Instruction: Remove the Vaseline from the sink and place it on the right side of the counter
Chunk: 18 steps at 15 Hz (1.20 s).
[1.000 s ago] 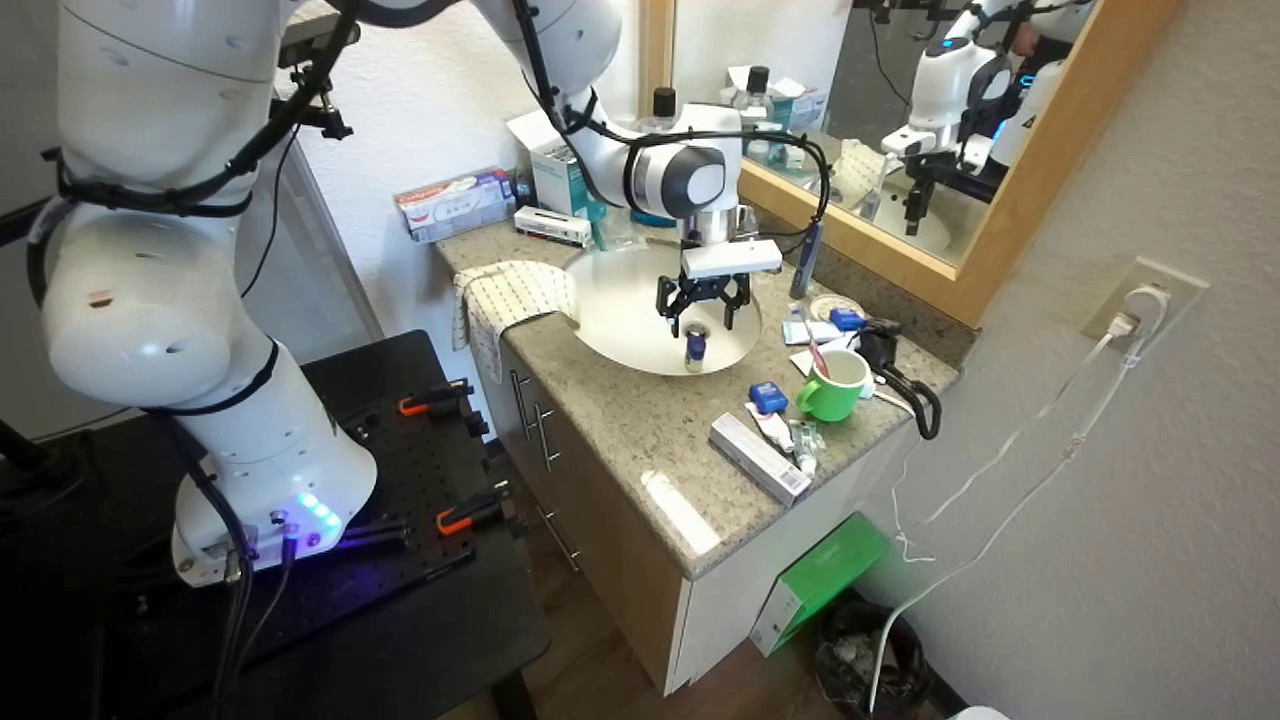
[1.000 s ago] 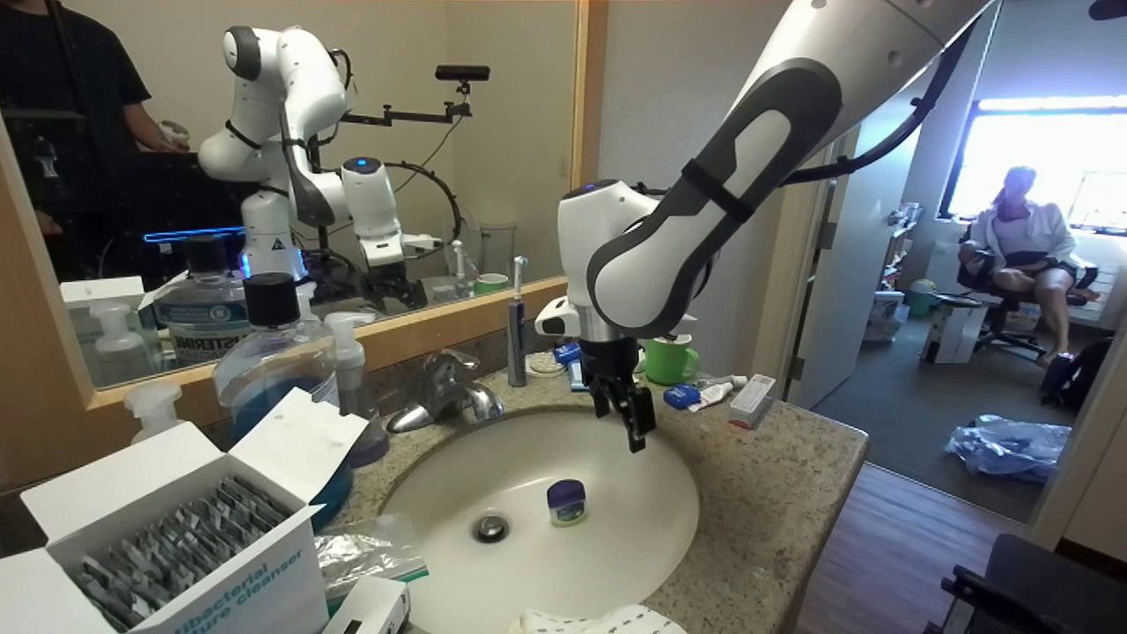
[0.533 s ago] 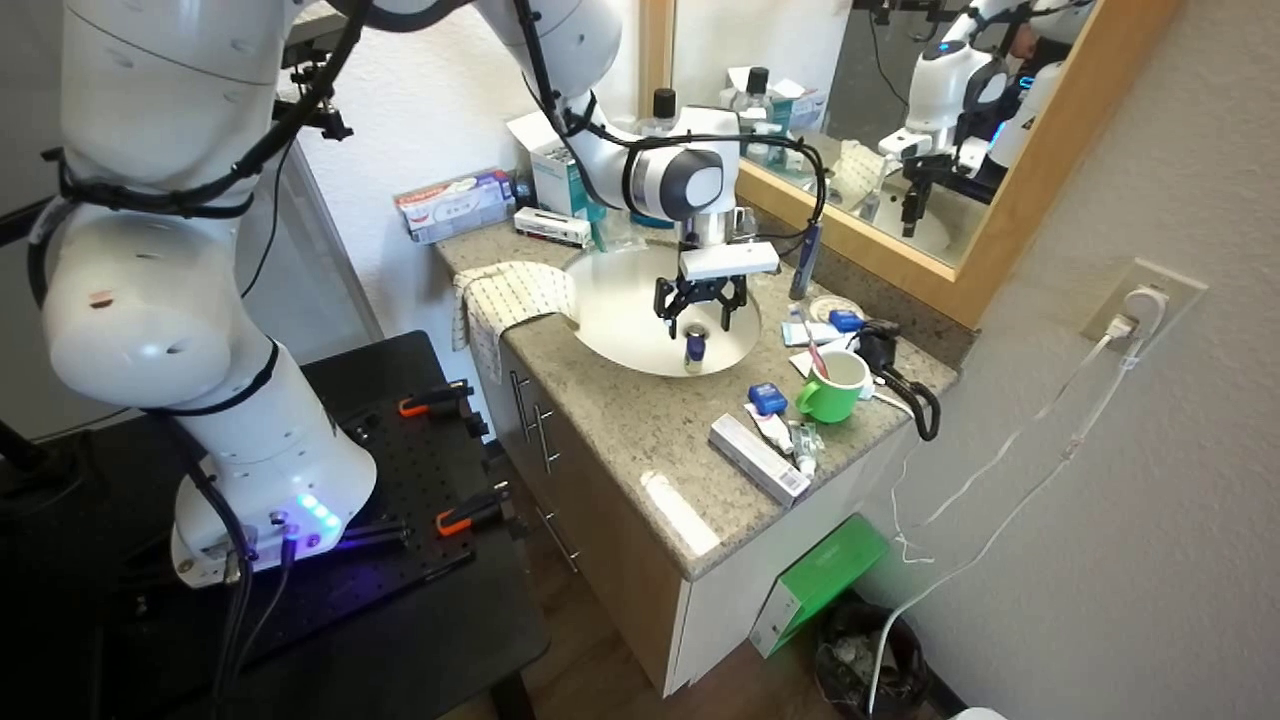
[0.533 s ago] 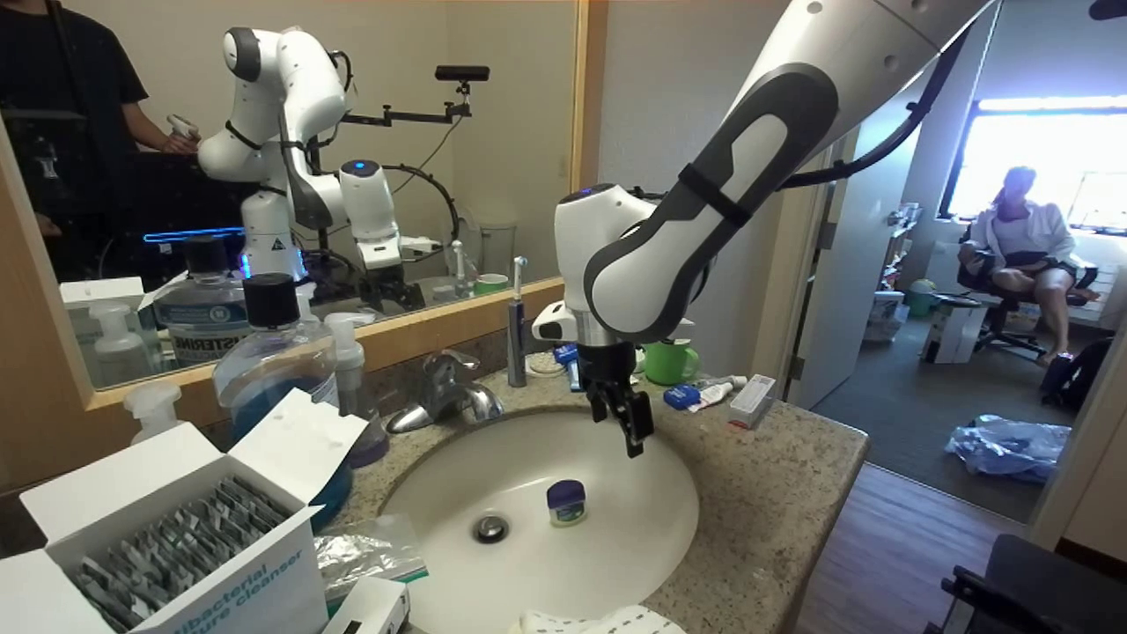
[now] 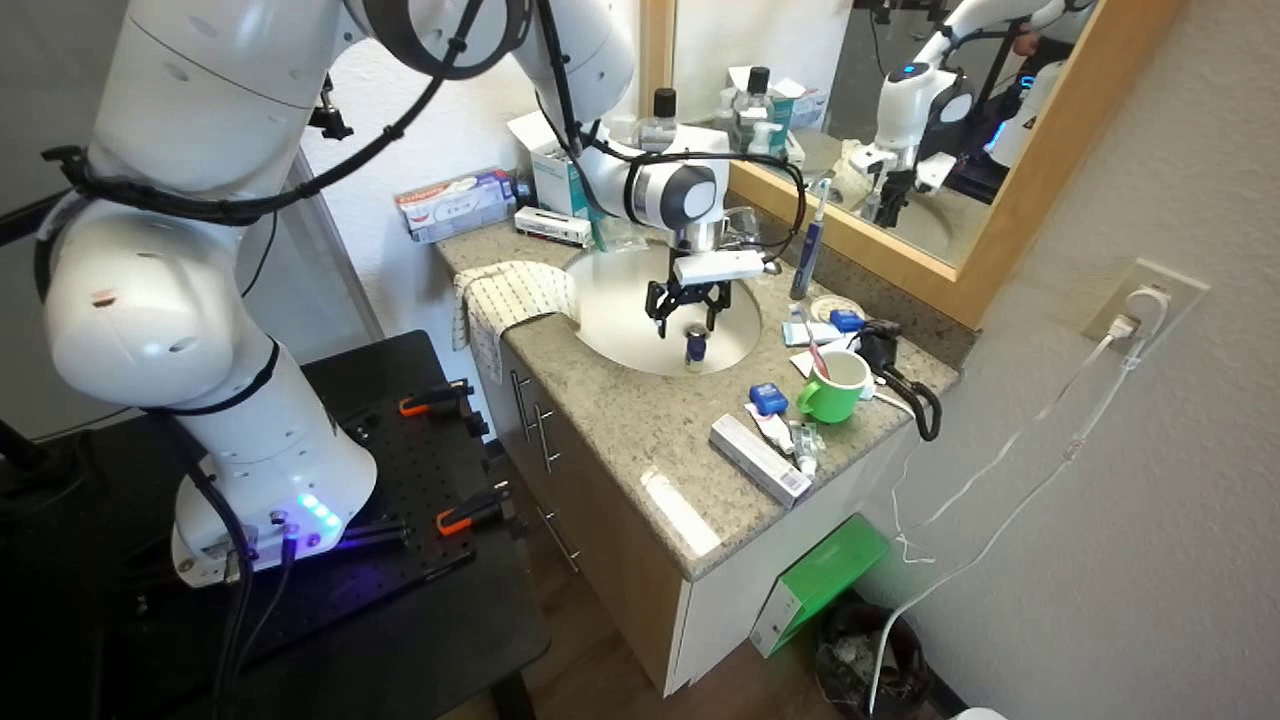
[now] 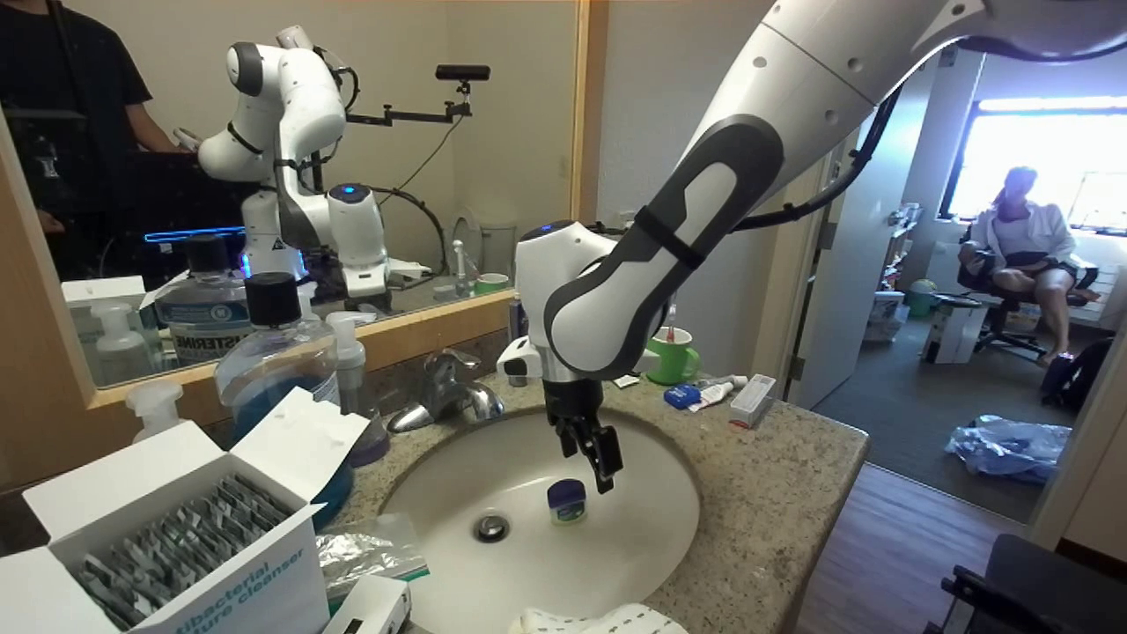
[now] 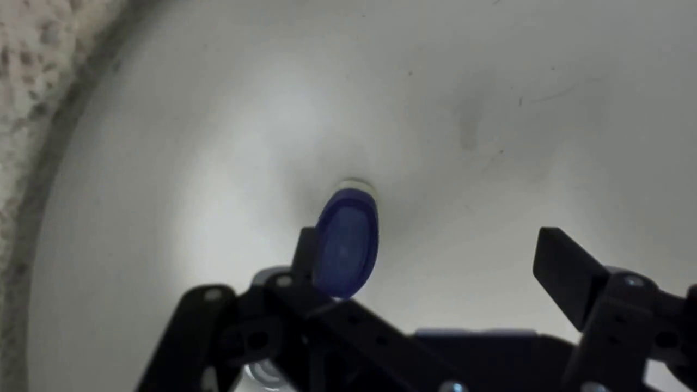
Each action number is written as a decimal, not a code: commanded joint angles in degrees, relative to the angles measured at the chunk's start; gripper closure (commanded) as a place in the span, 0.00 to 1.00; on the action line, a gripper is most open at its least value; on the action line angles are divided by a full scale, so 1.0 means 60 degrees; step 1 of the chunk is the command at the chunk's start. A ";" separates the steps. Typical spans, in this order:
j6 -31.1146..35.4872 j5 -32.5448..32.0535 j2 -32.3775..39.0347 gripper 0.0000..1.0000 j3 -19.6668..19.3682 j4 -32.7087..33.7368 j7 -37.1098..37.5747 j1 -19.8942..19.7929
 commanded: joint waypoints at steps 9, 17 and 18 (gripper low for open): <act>-0.1277 0.0545 0.2099 0.00 0.0431 0.2699 -0.1160 -0.0300; -0.1738 0.0669 0.2130 0.00 0.0278 0.2902 -0.1554 -0.0125; -0.1559 0.0571 0.1913 0.00 0.0210 0.2574 -0.1423 -0.0065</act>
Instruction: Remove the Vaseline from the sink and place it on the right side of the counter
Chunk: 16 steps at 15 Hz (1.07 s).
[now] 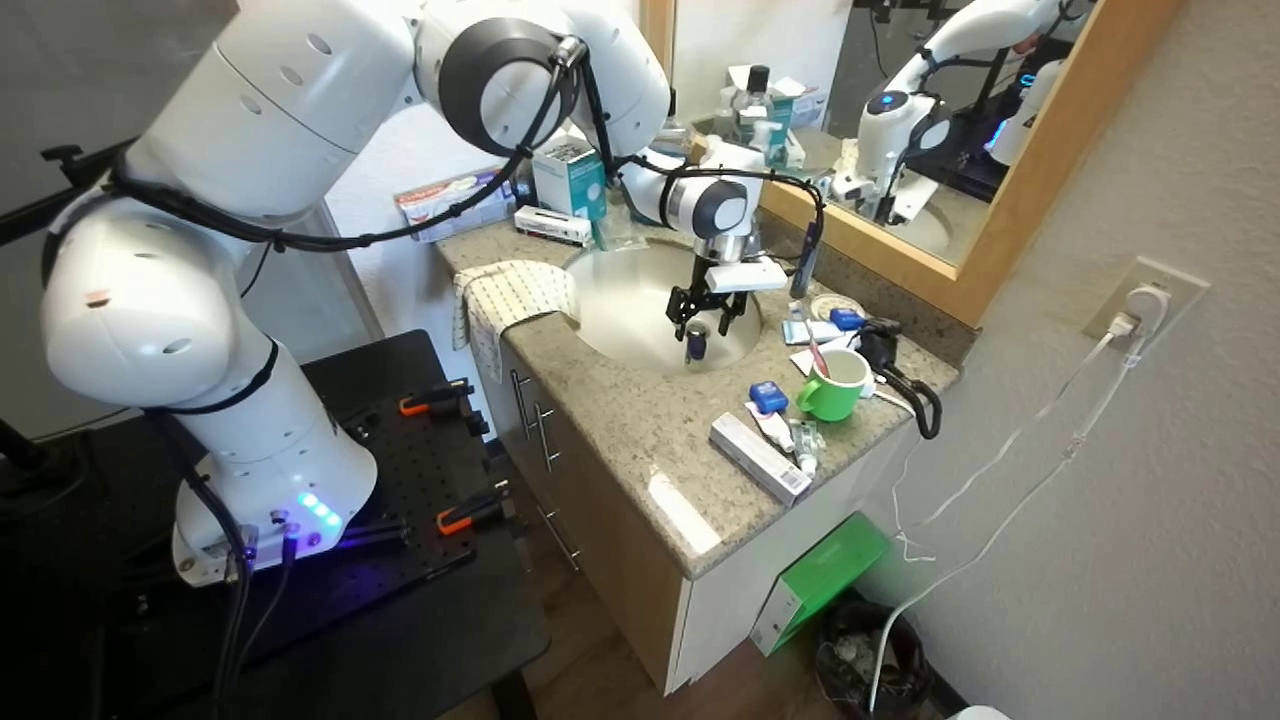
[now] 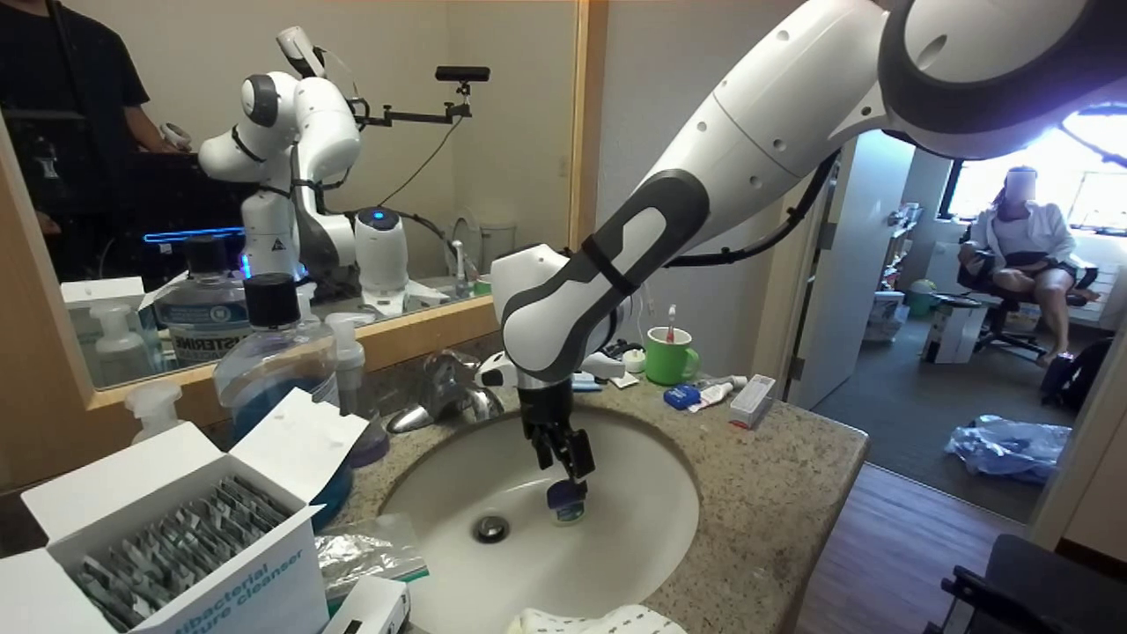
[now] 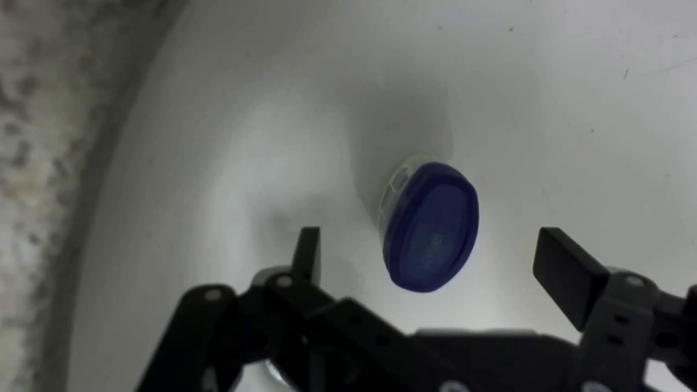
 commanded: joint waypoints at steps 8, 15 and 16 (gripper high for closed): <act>0.0782 -0.0597 -0.1619 0.00 -0.0375 -0.2767 0.0788 0.0369; 0.1401 -0.0943 -0.1601 0.00 -0.0405 -0.3072 0.1214 0.0326; 0.1424 -0.0924 -0.1536 0.00 -0.0416 -0.3008 0.1236 0.0333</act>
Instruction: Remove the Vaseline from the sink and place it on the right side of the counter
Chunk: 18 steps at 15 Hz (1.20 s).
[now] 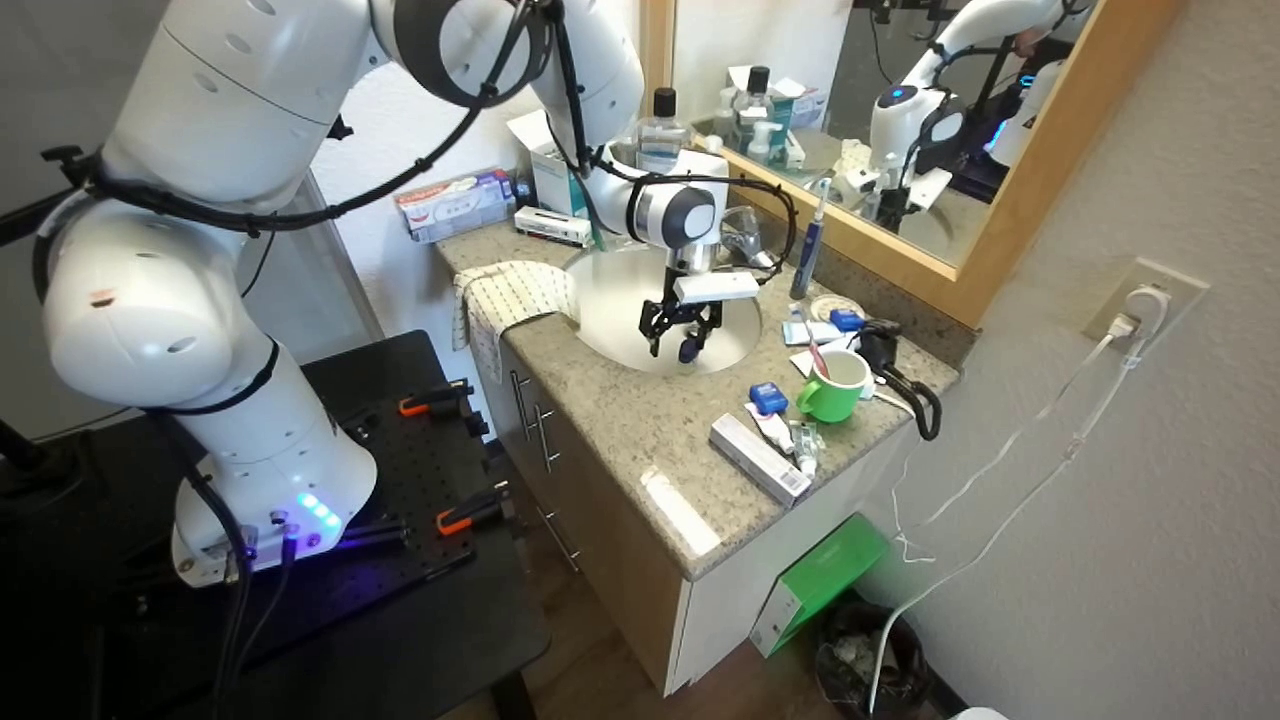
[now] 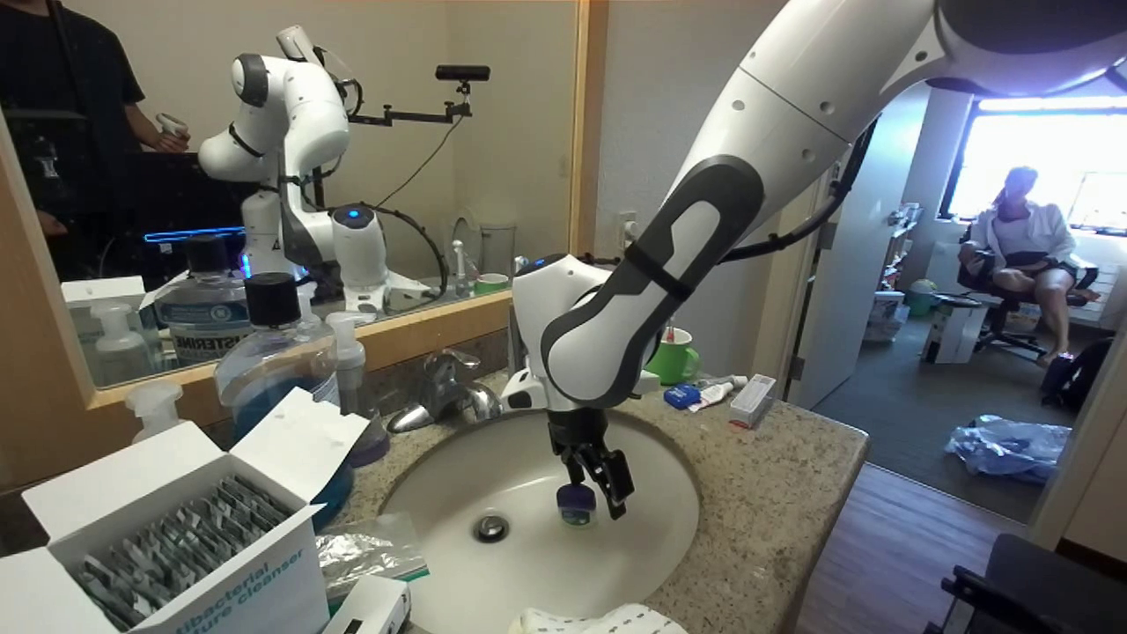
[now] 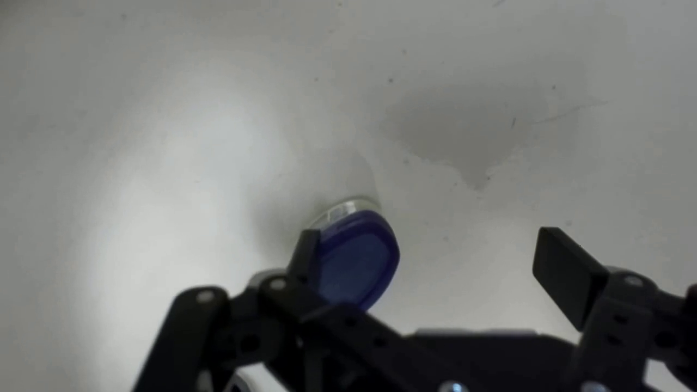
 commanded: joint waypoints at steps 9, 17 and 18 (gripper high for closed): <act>-0.0673 0.0610 -0.0036 0.00 0.0020 0.0039 0.1697 0.0146; -0.0971 0.0853 -0.0068 0.00 -0.0049 0.0149 0.3364 0.0127; -0.0941 0.0823 -0.0115 0.00 -0.0077 0.0102 0.3607 0.0130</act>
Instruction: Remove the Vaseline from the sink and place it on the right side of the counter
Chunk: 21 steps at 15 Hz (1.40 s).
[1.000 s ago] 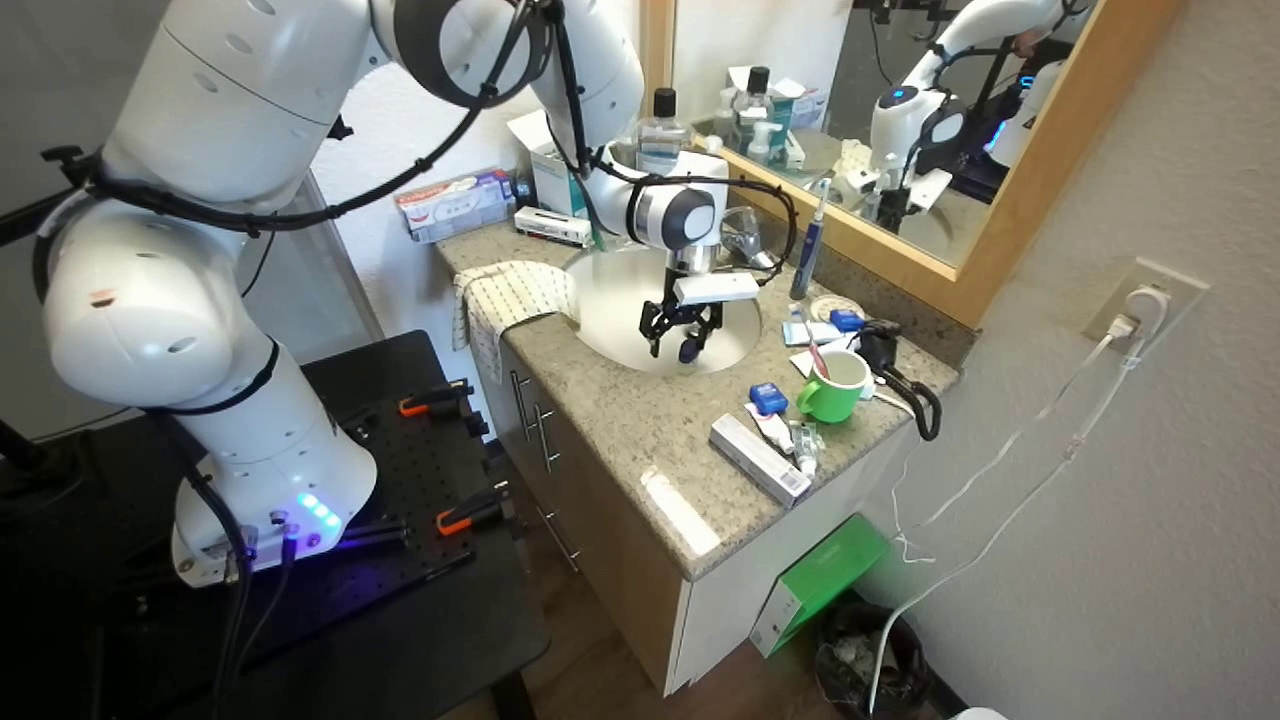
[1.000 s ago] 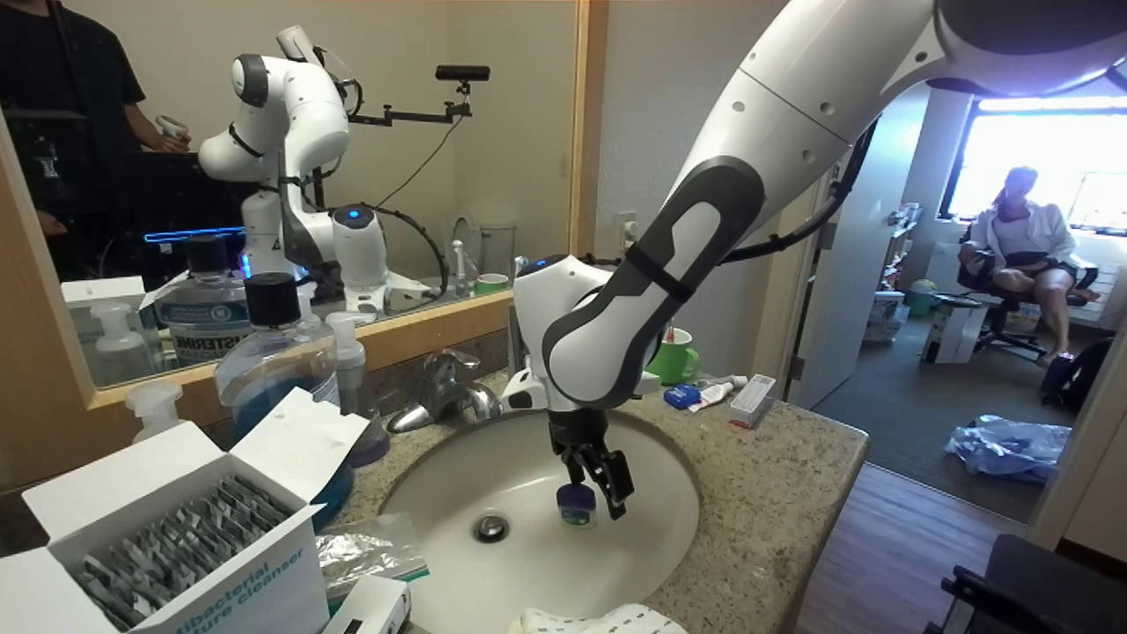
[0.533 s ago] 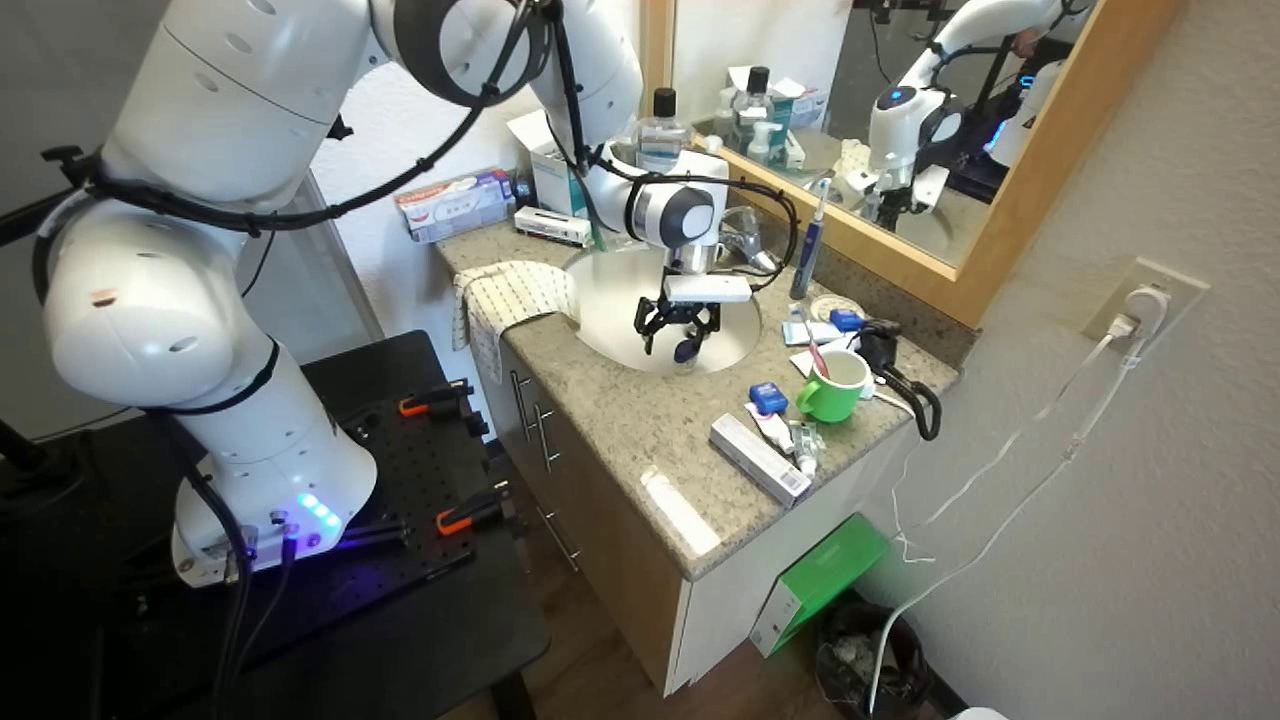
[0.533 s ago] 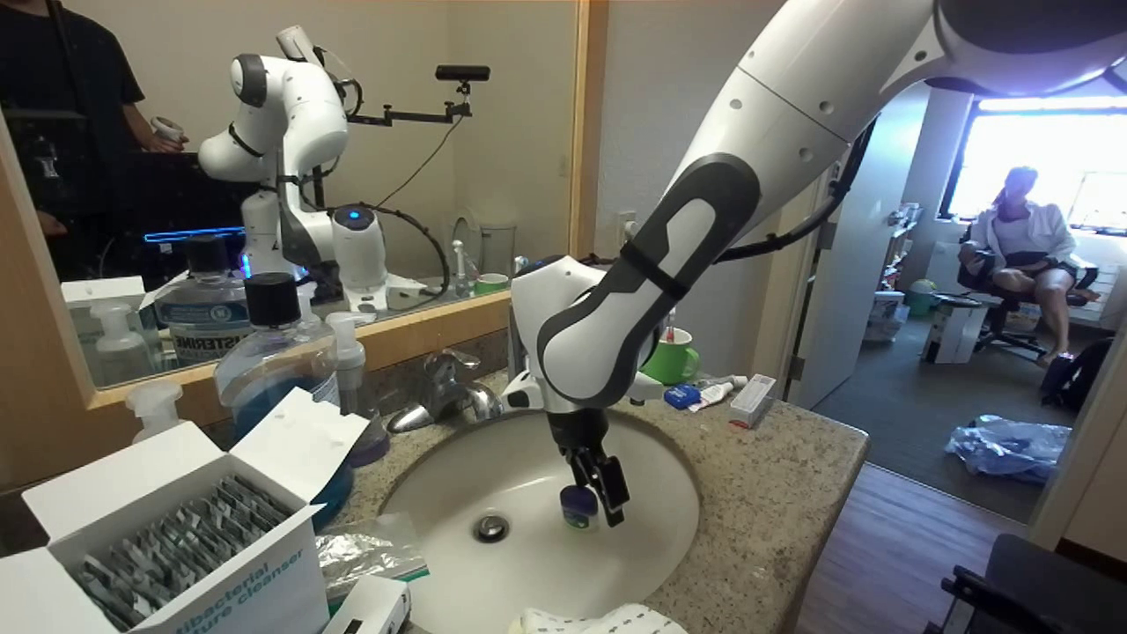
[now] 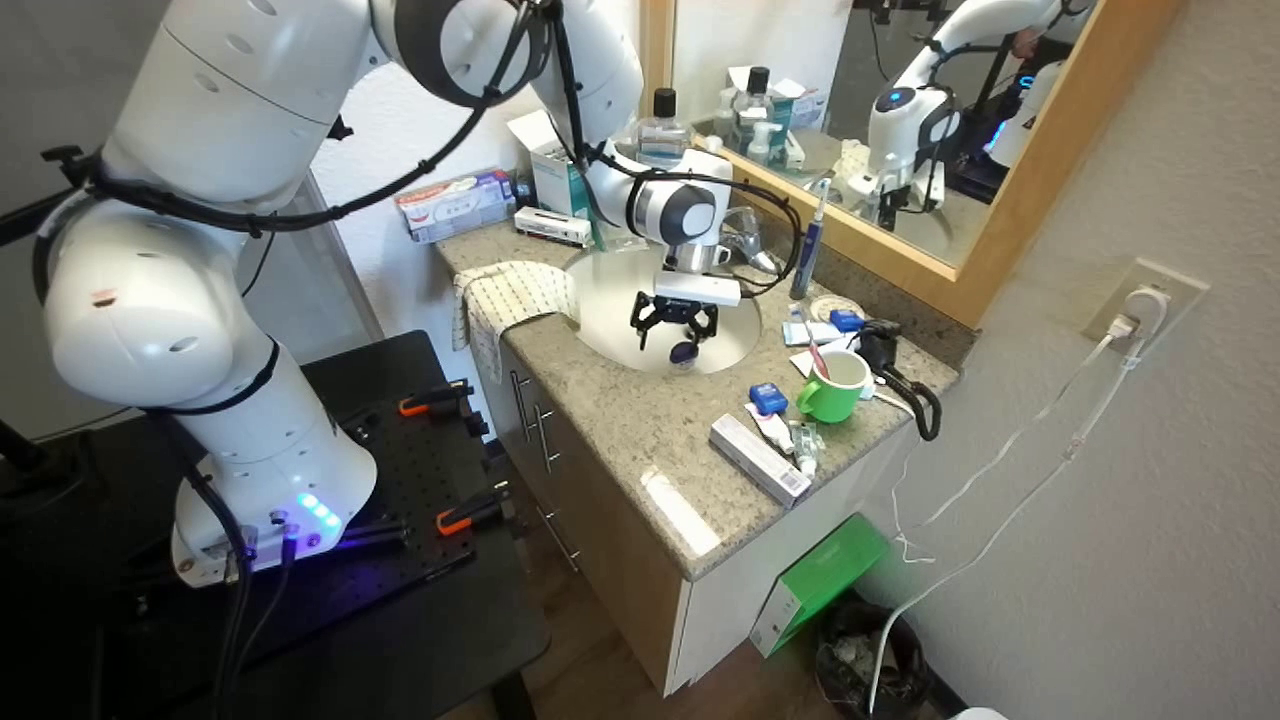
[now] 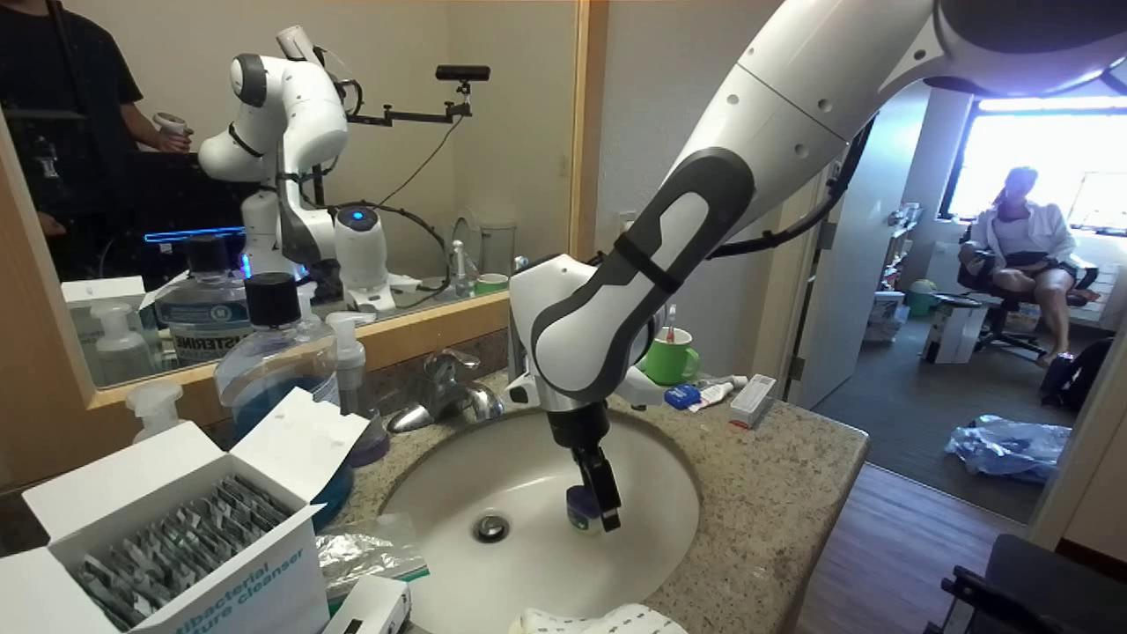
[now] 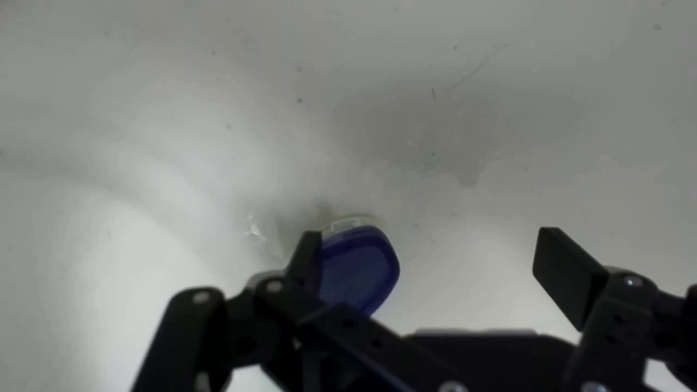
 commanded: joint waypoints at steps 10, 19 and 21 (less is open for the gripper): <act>0.0360 -0.0425 -0.1471 0.00 -0.0117 -0.1202 0.2066 0.0265; -0.0069 -0.1121 -0.0594 0.00 -0.0162 -0.0165 0.2250 0.0482; -0.0126 -0.1198 -0.0290 0.00 -0.0162 0.0147 0.2208 0.0525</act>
